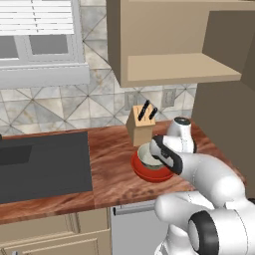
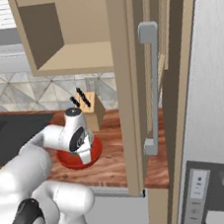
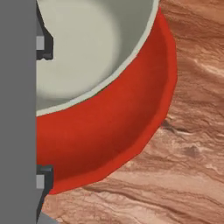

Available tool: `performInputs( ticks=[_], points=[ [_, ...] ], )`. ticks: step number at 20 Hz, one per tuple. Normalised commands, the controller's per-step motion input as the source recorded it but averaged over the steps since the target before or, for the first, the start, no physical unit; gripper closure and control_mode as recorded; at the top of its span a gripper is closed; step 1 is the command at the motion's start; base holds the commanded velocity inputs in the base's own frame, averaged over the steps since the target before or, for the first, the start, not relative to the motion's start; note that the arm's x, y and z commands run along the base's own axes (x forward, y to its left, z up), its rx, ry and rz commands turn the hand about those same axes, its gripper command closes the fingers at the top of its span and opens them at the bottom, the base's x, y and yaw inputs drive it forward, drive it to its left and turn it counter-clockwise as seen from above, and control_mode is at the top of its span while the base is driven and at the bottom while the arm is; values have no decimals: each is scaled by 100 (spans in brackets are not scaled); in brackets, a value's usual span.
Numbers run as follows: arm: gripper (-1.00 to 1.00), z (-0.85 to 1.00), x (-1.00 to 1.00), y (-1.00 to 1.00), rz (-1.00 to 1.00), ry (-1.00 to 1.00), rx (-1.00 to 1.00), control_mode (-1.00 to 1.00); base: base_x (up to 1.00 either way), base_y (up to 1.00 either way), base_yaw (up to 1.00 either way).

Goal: Pick up the bowls on the counter and stack them on top of one another in the open cabinet. Place the smaller bowl on top of the larger bowl.

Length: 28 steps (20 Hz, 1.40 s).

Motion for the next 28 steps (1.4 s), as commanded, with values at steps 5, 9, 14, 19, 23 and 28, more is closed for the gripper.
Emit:
performInputs(
  ticks=[5, 9, 14, 19, 23, 28],
  points=[
    [-100, 59, -85, -12, -1, -5, 13, -100, 0, 0, 0],
    [-100, 47, -100, -10, -1, -3, 14, -100, 0, 0, 0],
    [-100, 5, -90, -8, 0, 0, 9, -100, 0, 0, 0],
    [-100, -16, -12, -16, 0, 0, 2, -100, 0, 0, 0],
    [-100, -9, 13, -38, -1, 0, 2, -100, 0, 0, 0],
    [-100, -6, 18, -34, 0, 0, 1, -100, 0, 0, 0]
  ],
)
